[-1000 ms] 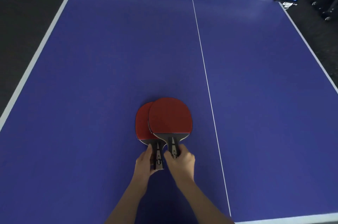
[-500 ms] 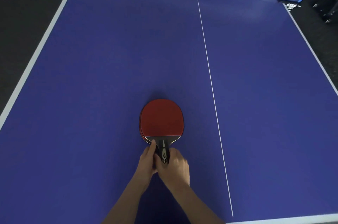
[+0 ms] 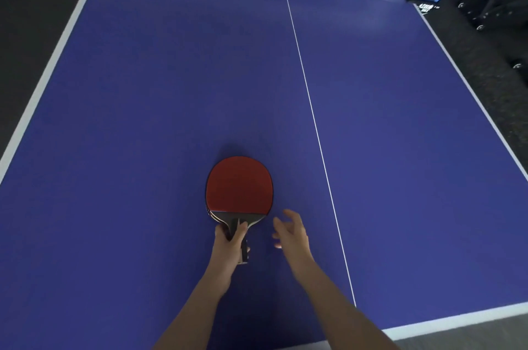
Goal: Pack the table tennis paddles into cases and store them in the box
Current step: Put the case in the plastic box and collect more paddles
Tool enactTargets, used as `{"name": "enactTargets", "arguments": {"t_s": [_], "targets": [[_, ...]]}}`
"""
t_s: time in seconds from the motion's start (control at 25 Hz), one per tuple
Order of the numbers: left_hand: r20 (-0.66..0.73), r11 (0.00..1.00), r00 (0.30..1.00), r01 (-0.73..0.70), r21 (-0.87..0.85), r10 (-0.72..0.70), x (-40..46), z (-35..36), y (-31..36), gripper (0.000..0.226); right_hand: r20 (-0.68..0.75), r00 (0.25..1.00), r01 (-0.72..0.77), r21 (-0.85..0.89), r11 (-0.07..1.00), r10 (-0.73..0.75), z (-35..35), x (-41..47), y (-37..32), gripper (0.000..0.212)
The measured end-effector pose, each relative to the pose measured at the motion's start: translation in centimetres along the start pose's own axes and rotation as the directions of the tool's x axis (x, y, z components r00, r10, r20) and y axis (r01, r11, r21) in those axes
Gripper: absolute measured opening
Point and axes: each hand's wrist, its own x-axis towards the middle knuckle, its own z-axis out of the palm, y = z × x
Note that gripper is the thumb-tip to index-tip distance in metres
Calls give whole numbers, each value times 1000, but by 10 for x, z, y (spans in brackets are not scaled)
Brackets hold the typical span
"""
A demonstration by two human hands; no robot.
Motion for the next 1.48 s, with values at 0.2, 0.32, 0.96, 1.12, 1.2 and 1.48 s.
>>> {"name": "enactTargets", "arguments": {"t_s": [0.2, 0.32, 0.96, 1.12, 1.2, 1.48], "targets": [[141, 981, 989, -74, 179, 49, -11, 2, 1, 27, 107, 991, -108, 255, 961, 83, -14, 5, -10, 57], [272, 950, 961, -128, 285, 48, -22, 25, 2, 29, -19, 995, -81, 392, 917, 95, -37, 1, 7, 52], [671, 760, 739, -401, 512, -62, -137, 324, -84, 29, -482, 850, 209, 681, 702, 214, -347, -77, 164, 47], [710, 765, 696, -400, 505, -105, -190, 419, -137, 27, -565, 793, 285, 673, 682, 226, -451, -113, 216, 46], [735, 771, 668, -406, 491, -117, -208, 456, -158, 25, -590, 775, 316, 674, 667, 229, -492, -129, 235, 46], [798, 739, 591, -486, 467, -117, -234, 572, -195, 26, -649, 719, 395, 676, 622, 247, -606, -134, 270, 45]]}}
